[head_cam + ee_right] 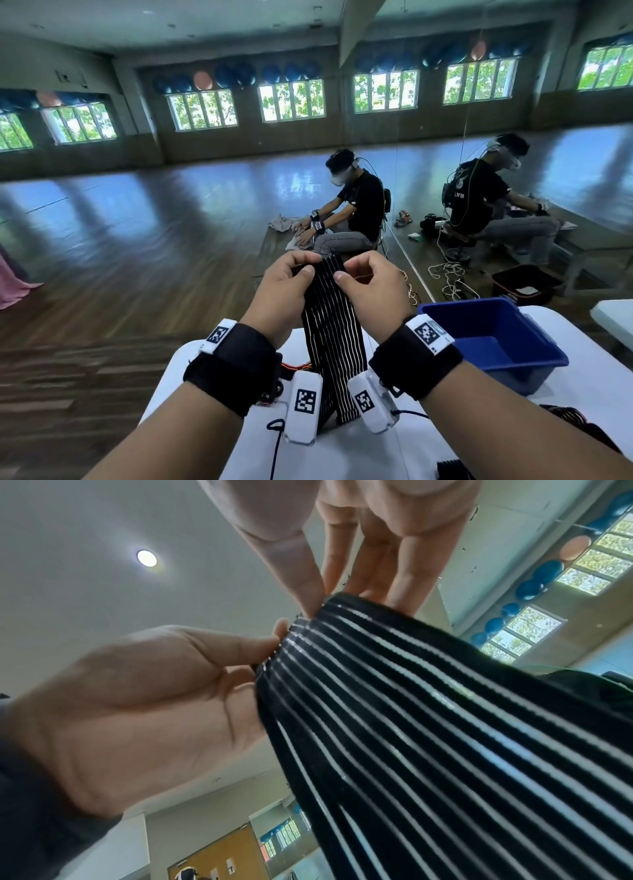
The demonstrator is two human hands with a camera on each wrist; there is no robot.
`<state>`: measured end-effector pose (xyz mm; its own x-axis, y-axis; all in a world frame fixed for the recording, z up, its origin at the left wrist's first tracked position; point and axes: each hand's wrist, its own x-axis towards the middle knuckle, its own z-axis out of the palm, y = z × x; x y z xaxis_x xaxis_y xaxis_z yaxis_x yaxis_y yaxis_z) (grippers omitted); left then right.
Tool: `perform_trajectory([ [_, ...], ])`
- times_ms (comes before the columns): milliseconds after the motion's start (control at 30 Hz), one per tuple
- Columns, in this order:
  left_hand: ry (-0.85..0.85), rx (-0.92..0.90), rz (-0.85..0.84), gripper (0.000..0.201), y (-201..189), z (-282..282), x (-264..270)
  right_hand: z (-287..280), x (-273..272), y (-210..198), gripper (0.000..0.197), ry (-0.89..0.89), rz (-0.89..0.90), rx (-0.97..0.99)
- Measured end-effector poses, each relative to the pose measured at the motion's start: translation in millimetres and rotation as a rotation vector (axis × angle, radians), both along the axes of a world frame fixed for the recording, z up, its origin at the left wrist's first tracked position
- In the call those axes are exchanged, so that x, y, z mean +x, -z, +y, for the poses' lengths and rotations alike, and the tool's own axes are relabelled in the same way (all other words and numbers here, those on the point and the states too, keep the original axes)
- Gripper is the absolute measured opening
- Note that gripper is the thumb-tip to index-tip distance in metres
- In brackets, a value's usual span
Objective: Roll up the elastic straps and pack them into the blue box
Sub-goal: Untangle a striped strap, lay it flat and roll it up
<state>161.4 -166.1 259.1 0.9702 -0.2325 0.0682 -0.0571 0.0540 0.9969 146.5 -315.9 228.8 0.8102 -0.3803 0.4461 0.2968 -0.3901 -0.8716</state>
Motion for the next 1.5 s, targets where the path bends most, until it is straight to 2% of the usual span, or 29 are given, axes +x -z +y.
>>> perform_trajectory([
  [267, -0.016, -0.043, -0.045, 0.023, -6, -11, 0, -5, -5, -1, 0.016, -0.031, -0.031, -0.017],
  [367, 0.011, -0.053, -0.071, 0.022, -6, -14, -2, -9, -7, -1, 0.017, -0.051, -0.084, 0.046],
  [533, 0.071, -0.004, -0.263, 0.032, 17, -16, -6, -17, -11, 1, 0.018, 0.031, -0.149, 0.150],
  [633, 0.084, 0.074, -0.339, 0.029, 34, -22, -10, -19, -12, 1, 0.016, 0.033, -0.155, 0.159],
  [800, 0.045, 0.009, -0.279, 0.031, 40, -35, -6, -22, -17, 13, 0.012, 0.012, -0.095, 0.187],
  [900, 0.028, -0.041, -0.202, 0.033, 44, -39, 4, -21, -27, 31, 0.021, -0.058, -0.027, 0.146],
  [1033, 0.029, -0.053, -0.128, 0.037, 56, -46, 17, -14, -48, 76, 0.025, -0.143, 0.086, 0.037],
  [1133, 0.029, -0.054, -0.069, 0.036, 63, -53, 28, -14, -65, 125, 0.028, -0.221, 0.279, 0.063],
  [1267, 0.001, -0.055, -0.006, 0.037, 74, -60, 57, -10, -99, 188, 0.040, -0.325, 0.584, 0.062],
  [1367, -0.031, 0.007, 0.008, 0.038, 95, -63, 80, -13, -125, 222, 0.039, -0.362, 0.776, 0.089],
  [1500, -0.038, 0.152, 0.040, 0.036, 142, -68, 103, -13, -153, 243, 0.033, -0.346, 0.877, 0.242],
])
